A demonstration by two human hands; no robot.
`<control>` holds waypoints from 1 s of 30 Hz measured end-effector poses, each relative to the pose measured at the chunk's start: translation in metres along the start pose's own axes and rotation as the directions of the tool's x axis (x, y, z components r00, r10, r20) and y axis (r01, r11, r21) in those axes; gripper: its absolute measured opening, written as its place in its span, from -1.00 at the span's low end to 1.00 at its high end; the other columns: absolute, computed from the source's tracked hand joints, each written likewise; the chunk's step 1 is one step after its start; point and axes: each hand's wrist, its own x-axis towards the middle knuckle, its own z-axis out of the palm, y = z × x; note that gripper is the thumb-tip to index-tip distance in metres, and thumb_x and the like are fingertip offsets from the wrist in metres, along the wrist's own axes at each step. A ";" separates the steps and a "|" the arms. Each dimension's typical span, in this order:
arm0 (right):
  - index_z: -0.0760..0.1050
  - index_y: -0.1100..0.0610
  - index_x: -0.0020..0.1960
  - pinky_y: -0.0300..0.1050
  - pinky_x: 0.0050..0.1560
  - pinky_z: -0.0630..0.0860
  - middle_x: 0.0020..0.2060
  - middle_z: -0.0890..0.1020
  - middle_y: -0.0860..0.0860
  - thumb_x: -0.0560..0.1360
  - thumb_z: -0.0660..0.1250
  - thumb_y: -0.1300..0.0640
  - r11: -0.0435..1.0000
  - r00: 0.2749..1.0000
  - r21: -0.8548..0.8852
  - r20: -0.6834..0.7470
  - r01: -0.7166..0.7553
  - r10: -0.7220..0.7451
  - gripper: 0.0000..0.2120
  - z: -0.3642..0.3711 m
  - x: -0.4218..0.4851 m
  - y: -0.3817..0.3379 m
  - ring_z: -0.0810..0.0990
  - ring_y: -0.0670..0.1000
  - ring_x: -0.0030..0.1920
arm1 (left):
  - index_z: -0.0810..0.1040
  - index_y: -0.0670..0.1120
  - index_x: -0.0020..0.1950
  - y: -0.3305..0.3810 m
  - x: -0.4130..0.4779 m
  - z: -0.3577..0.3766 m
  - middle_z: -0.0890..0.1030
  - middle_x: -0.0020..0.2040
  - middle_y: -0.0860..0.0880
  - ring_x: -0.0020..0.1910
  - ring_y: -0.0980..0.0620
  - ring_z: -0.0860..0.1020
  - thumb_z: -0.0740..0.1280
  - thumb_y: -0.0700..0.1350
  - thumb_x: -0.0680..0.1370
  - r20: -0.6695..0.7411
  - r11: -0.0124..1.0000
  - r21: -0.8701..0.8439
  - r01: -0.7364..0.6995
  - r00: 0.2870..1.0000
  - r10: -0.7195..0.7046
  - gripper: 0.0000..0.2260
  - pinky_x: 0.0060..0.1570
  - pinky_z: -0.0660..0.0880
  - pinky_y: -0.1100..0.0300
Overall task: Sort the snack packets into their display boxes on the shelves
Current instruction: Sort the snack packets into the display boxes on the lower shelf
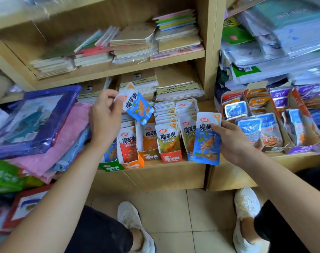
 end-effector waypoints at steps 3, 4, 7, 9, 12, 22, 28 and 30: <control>0.54 0.19 0.09 0.15 0.08 0.61 0.10 0.69 0.19 0.66 0.24 0.17 0.994 0.997 0.083 0.022 -0.069 0.068 -0.87 0.002 -0.002 -0.004 0.71 0.13 0.02 | 0.49 0.15 -0.04 0.037 -0.002 -0.014 0.67 -0.25 0.08 -0.35 -0.07 0.64 0.34 -0.01 0.59 -0.061 0.995 -0.094 -0.042 0.997 0.037 -0.94 -0.34 0.56 -0.12; 0.55 0.20 0.14 0.12 0.09 0.61 0.12 0.69 0.19 0.66 0.24 0.13 0.990 0.996 0.109 0.034 -0.087 0.083 -0.82 0.002 -0.003 -0.006 0.70 0.14 0.07 | 0.50 0.12 -0.03 0.050 -0.005 -0.014 0.68 -0.24 0.08 -0.36 -0.02 0.63 0.36 -0.06 0.59 -0.038 0.989 -0.146 -0.026 0.999 0.021 -0.93 -0.36 0.58 -0.06; 0.53 0.20 0.33 0.08 0.21 0.57 0.20 0.66 0.15 0.64 0.24 -0.04 0.985 0.984 0.124 0.146 -0.121 0.102 -0.60 0.002 -0.008 -0.012 0.63 0.13 0.23 | 0.51 0.00 -0.03 0.077 -0.021 0.003 0.68 -0.29 0.13 -0.44 0.17 0.59 0.36 -0.21 0.61 0.169 0.961 -0.260 0.095 0.984 -0.052 -0.88 -0.50 0.51 0.23; 0.52 0.20 0.36 0.10 0.22 0.57 0.22 0.65 0.16 0.60 0.28 -0.05 0.994 0.966 0.068 0.251 -0.081 0.061 -0.56 0.002 -0.015 -0.014 0.63 0.14 0.23 | 0.50 0.04 -0.07 0.084 -0.035 0.024 0.67 -0.34 0.15 -0.49 0.20 0.57 0.35 -0.25 0.62 0.316 0.949 -0.274 0.159 0.946 -0.068 -0.82 -0.52 0.47 0.31; 0.48 0.33 0.30 0.08 0.04 0.65 0.16 0.65 0.26 0.50 0.40 0.19 0.999 0.950 0.002 0.311 0.039 -0.037 -0.58 -0.001 -0.023 -0.006 0.66 0.22 0.11 | 0.49 0.04 -0.10 0.089 -0.056 0.060 0.67 -0.33 0.12 -0.47 0.21 0.58 0.34 -0.24 0.63 0.469 0.922 -0.288 0.259 0.877 -0.100 -0.80 -0.46 0.51 0.32; 0.58 0.20 0.11 0.20 -0.01 0.66 -0.04 0.74 0.10 0.53 0.43 0.27 0.902 0.961 -0.347 -0.009 0.255 -0.275 -0.84 -0.050 -0.009 -0.009 0.74 0.11 -0.05 | 0.63 0.00 0.20 0.051 -0.053 0.106 0.66 -0.01 0.15 0.08 0.02 0.55 0.41 -0.05 0.57 0.439 0.969 0.085 -0.232 0.882 0.173 -0.79 0.07 0.50 0.03; 0.56 0.20 0.20 0.12 -0.03 0.68 0.00 0.73 0.04 0.55 0.40 0.28 0.899 0.956 -0.361 -0.057 0.250 -0.289 -0.77 -0.063 -0.006 -0.011 0.74 0.02 -0.03 | 0.51 0.03 0.41 0.045 -0.040 0.141 0.56 0.33 0.06 0.41 -0.12 0.32 0.33 0.13 0.56 0.675 0.691 0.373 -0.619 0.692 0.255 -0.56 0.30 0.13 -0.09; 0.57 0.17 0.18 0.00 -0.08 0.69 -0.01 0.74 0.00 0.55 0.41 0.28 0.895 0.953 -0.367 -0.067 0.253 -0.296 -0.78 -0.064 -0.005 -0.010 0.73 -0.02 -0.04 | 0.43 0.01 0.47 0.041 -0.039 0.152 0.51 0.40 0.05 0.47 -0.14 0.23 0.30 0.20 0.57 0.755 0.616 0.415 -0.670 0.631 0.177 -0.48 0.34 0.09 -0.14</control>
